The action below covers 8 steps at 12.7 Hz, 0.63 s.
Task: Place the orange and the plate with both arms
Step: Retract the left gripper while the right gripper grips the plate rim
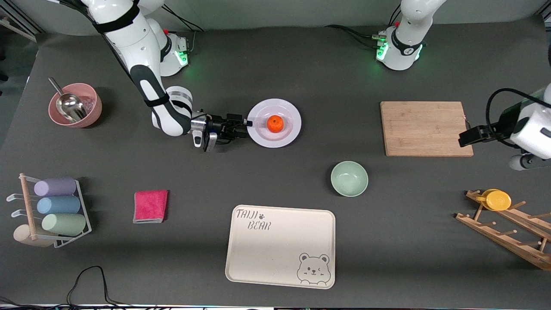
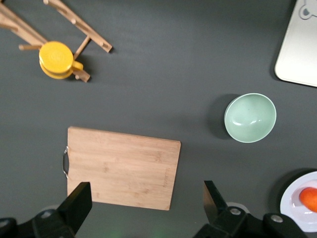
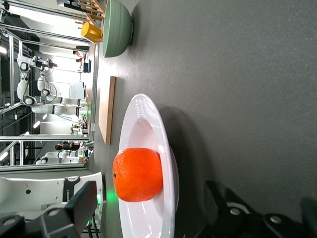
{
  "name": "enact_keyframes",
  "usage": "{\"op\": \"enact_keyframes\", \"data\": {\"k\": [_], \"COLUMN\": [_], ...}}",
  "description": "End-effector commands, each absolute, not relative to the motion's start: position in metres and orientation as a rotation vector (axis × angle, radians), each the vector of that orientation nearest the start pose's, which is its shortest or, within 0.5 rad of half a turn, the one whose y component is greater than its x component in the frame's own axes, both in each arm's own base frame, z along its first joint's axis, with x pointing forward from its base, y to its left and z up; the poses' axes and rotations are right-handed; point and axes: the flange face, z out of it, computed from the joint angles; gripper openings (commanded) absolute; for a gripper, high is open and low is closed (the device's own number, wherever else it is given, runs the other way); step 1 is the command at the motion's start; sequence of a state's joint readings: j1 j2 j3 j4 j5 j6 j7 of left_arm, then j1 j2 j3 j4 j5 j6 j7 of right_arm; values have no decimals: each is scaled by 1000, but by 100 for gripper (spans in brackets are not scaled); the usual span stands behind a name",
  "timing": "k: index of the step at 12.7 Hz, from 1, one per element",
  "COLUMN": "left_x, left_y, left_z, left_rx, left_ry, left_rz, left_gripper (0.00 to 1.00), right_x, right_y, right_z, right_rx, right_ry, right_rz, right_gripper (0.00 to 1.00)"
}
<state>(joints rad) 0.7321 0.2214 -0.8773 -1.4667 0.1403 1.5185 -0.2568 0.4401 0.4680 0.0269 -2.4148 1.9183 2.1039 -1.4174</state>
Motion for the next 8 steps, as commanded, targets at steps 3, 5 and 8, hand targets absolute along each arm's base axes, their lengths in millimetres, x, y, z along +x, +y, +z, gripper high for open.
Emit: {"op": "enact_keyframes", "data": {"k": [3,5,8], "left_x": [571,561,557], "left_y": [-9,-15,-18], "left_z": [608,616,616], "left_rx": [-3131,-3115,-3144], "left_ry": [-77,-46,-51], "left_rz": [48,-35,-19], "left_gripper": [100,100,100], "right_x": [370,368,366], "right_y": [258,261,262], "right_z": [96,96,96], "right_rx": [-1985,-1983,-1984], "right_ry": [-92,-91,-92], "right_rz": [-103,-102,-101], "right_gripper": [91,78,51]}}
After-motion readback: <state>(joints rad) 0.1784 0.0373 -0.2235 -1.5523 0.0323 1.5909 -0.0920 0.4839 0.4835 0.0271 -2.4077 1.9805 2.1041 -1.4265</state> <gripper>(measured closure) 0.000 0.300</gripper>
